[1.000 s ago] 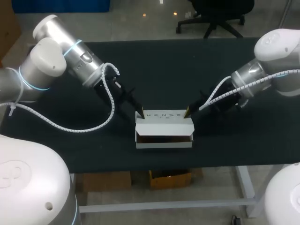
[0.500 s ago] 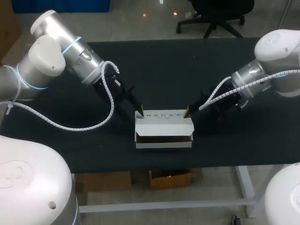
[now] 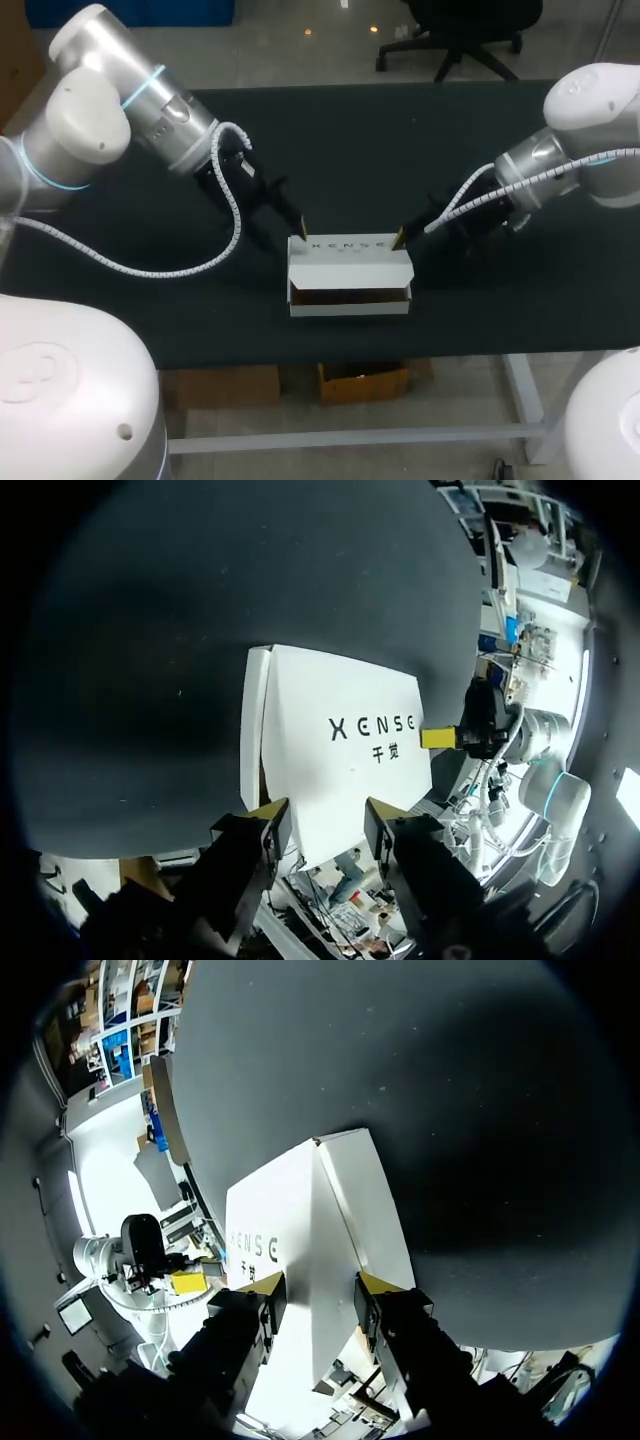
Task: Assemble the packaging by folding the flat box into shape, placing the metal phone stand inside, and closing the box properly
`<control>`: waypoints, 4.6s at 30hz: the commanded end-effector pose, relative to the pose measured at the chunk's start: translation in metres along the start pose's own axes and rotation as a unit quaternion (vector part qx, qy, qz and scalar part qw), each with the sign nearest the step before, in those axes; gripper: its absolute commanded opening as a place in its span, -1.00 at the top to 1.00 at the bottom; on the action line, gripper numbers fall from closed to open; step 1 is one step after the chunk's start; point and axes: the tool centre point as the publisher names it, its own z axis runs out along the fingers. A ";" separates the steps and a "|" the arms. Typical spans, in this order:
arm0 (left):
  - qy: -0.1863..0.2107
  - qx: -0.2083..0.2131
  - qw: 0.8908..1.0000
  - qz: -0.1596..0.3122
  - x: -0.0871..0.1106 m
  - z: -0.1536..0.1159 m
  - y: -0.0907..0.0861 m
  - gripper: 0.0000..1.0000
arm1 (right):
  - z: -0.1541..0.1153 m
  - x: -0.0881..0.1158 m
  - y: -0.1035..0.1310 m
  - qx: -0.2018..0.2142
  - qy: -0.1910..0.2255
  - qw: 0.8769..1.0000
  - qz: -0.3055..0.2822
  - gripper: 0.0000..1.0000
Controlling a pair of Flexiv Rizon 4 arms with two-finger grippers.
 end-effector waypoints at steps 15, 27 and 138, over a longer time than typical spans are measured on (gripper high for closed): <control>-0.021 0.045 0.978 0.205 0.041 -0.023 0.025 -0.40 | 0.000 -0.001 0.001 0.001 0.003 1.000 0.000 0.17; -0.083 0.016 0.916 0.393 0.060 -0.034 0.015 -0.87 | 0.000 -0.001 0.001 0.001 0.003 1.000 0.000 0.18; -0.408 -0.022 0.627 0.663 0.026 0.028 0.016 -0.62 | 0.000 -0.001 0.001 0.001 0.003 1.000 0.000 0.24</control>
